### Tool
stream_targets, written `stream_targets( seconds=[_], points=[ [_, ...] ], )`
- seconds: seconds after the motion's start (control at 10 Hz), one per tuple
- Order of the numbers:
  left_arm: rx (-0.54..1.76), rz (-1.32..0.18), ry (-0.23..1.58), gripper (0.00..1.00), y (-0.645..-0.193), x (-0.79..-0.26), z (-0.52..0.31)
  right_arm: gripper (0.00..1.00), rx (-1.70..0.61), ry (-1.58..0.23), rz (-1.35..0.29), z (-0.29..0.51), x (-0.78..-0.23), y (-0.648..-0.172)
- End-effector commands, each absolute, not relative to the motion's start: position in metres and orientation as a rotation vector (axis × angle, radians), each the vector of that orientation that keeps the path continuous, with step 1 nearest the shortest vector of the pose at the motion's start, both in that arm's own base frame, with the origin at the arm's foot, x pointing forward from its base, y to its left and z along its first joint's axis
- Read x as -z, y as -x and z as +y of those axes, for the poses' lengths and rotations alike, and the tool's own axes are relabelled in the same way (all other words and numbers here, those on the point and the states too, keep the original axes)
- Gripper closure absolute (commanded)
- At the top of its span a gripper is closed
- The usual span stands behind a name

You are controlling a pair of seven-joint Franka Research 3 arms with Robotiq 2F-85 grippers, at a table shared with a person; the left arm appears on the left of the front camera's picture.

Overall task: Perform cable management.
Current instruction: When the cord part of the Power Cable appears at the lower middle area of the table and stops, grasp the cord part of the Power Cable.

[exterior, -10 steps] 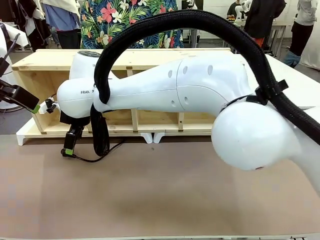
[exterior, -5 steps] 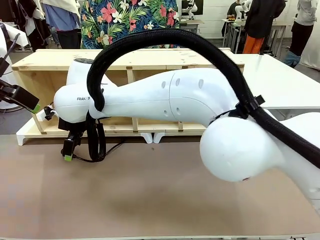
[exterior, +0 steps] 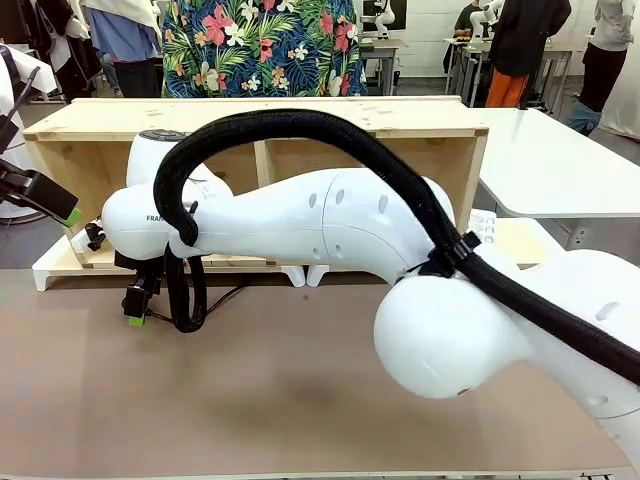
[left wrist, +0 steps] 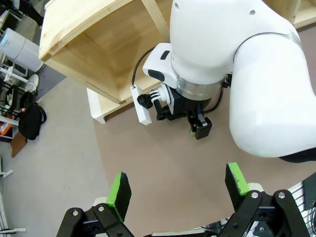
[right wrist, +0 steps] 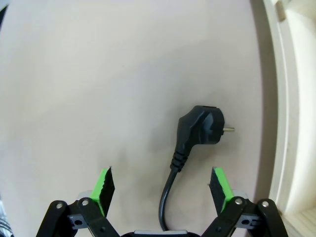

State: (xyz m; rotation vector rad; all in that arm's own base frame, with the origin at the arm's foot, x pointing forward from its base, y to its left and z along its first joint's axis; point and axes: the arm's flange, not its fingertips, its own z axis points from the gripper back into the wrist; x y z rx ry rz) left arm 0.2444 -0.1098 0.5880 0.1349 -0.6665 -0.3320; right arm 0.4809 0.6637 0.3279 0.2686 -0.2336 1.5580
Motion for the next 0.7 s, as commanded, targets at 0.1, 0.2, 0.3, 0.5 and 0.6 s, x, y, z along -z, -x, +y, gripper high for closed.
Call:
stream_targets(
  seconds=[0.1, 0.2, 0.3, 0.5, 0.6],
  points=[
    [0.336, -0.668, -0.138, 0.0, -0.246, -0.588, -0.109, 0.0, -1.544, -0.201, -0.26, 0.7, -0.324, -0.507],
    [0.336, -0.668, -0.138, 0.0, -0.246, -0.588, -0.109, 0.0, -1.547, -0.198, -0.26, 0.702, -0.321, -0.509],
    [0.336, -0.668, -0.138, 0.0, -0.246, -0.588, -0.109, 0.0, -1.547, -0.198, -0.262, 0.703, -0.319, -0.51],
    [0.336, -0.668, -0.138, 0.0, -0.246, -0.588, -0.109, 0.0, -1.547, -0.215, -0.277, 0.706, -0.314, -0.512],
    [0.336, -0.668, -0.138, 0.0, -0.246, -0.588, -0.109, 0.0, -1.552, -0.218, -0.287, 0.708, -0.314, -0.513]
  ],
)
